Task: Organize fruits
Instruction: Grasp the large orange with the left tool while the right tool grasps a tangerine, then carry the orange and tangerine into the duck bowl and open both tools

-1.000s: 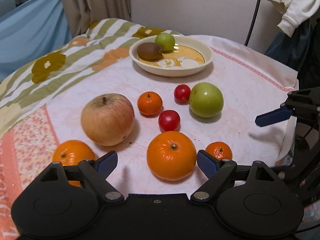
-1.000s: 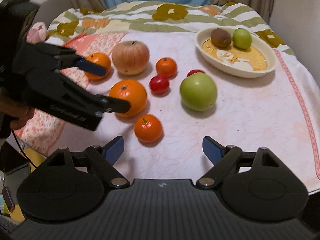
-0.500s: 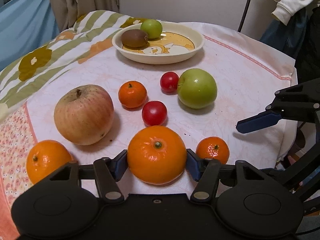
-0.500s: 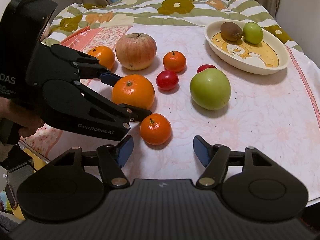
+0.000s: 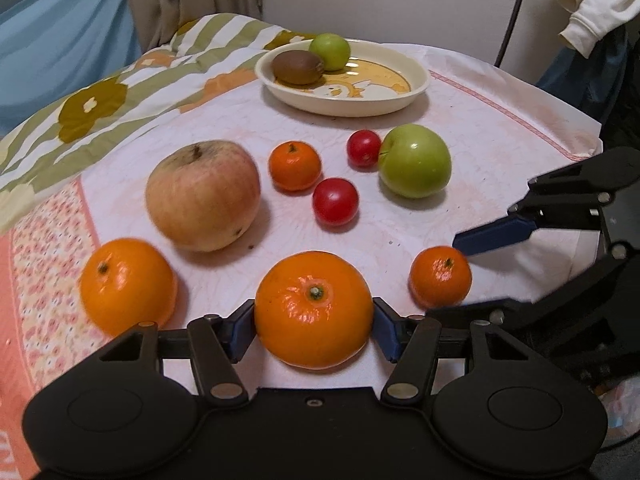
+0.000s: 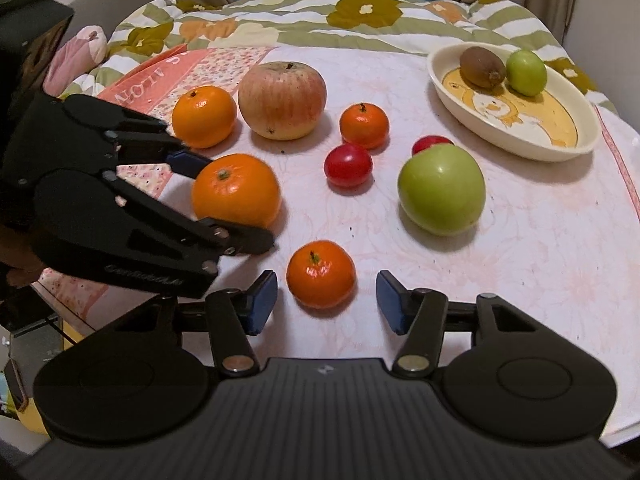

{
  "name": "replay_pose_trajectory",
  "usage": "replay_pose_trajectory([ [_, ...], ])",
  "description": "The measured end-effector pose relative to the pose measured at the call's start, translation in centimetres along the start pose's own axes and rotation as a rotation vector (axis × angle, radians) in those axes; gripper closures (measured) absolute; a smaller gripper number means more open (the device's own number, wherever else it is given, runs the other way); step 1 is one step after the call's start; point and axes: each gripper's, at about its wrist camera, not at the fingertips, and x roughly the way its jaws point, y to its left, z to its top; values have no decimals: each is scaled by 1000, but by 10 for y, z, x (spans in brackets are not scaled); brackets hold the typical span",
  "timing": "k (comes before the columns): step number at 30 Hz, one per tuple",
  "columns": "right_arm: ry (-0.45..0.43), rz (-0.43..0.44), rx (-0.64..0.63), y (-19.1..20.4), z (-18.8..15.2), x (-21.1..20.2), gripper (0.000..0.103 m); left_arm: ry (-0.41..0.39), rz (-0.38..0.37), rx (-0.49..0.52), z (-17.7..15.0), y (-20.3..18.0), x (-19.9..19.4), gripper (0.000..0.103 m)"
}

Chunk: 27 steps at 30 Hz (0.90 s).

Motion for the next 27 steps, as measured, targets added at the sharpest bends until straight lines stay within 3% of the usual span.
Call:
replay_pose_trajectory([
  [7, 4, -6, -20, 2, 2, 6, 41, -1, 22, -54, -10, 5, -7, 39],
  [9, 1, -7, -30, 3, 3, 6, 51, -4, 33, -65, -11, 4, -8, 39],
  [19, -17, -21, -40, 7, 5, -6, 51, -35, 57, -115, -14, 3, -22, 40],
  [27, -61, -20, 5, 5, 21, -41, 51, -84, 86, -141, 3, -3, -58, 40],
])
